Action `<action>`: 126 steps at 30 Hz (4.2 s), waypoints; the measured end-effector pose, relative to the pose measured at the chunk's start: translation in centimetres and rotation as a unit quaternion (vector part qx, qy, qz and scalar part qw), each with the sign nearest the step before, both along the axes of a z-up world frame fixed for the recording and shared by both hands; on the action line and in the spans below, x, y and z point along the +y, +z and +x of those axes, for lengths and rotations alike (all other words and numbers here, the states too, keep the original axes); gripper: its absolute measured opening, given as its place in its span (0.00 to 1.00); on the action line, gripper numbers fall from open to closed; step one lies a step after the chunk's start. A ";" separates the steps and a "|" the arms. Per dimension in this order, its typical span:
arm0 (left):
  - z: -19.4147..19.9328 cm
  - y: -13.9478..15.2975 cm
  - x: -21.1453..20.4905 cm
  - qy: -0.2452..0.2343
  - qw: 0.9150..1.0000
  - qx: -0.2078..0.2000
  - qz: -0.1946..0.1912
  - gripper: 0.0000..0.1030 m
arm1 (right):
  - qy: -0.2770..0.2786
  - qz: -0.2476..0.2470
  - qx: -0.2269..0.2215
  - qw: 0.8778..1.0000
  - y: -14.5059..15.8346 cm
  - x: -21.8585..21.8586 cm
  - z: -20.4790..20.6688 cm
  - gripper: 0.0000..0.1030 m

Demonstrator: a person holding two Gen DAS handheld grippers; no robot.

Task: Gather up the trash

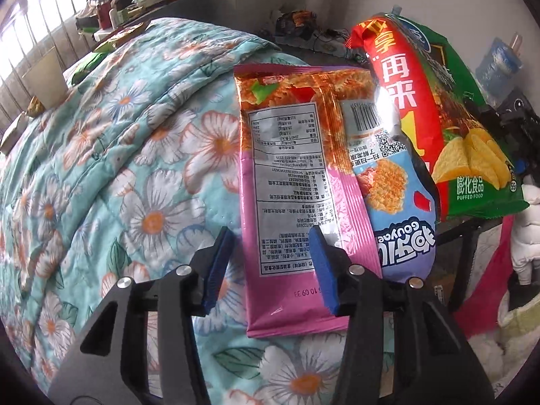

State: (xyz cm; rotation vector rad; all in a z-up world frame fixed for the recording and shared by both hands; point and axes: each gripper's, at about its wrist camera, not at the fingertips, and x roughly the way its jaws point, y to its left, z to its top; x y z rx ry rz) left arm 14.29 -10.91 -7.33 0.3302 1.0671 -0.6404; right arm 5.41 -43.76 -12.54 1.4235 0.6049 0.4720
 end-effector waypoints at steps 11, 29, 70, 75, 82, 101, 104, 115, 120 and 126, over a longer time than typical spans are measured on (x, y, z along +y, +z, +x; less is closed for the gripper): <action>-0.4 1.4 0.6 0.020 0.999 -0.014 -0.034 0.01 | -0.058 -0.043 0.002 0.997 0.8 -3.3 -2.9 0.06; 2.1 10.4 -8.8 -0.036 0.979 -0.110 -0.170 0.00 | -0.360 -0.394 0.264 0.803 4.0 -16.5 -10.1 0.06; 8.9 -14.0 -47.0 -0.143 0.982 0.124 0.030 0.11 | -0.384 -0.385 0.333 0.770 -6.6 -18.9 -8.0 0.51; 9.3 -15.6 -46.4 -0.111 0.983 0.145 0.025 0.37 | -0.375 -0.375 0.326 0.783 -7.0 -18.9 -7.6 0.51; 11.0 -9.8 -42.1 -0.085 0.986 0.132 -0.055 0.40 | -0.365 -0.371 0.309 0.796 -6.3 -18.0 -6.7 0.51; 1.2 12.4 -6.0 0.084 0.977 -0.073 -0.183 0.81 | -0.208 -0.497 0.015 0.843 11.1 -1.4 -1.2 0.69; -0.6 12.9 -1.5 0.163 0.968 -0.088 -0.172 0.88 | -0.183 -0.520 -0.031 0.834 13.6 1.9 -1.3 0.77; -5.5 14.2 7.0 0.298 0.932 -0.139 -0.156 0.91 | -0.172 -0.589 -0.126 0.780 20.3 12.2 -3.7 0.94; -7.9 14.8 7.6 0.295 0.928 -0.202 -0.111 0.91 | -0.147 -0.639 -0.122 0.745 22.0 16.5 -4.1 0.94; -9.2 14.4 7.7 0.306 0.923 -0.219 -0.083 0.91 | -0.090 -0.660 -0.057 0.744 21.2 18.0 -4.6 0.94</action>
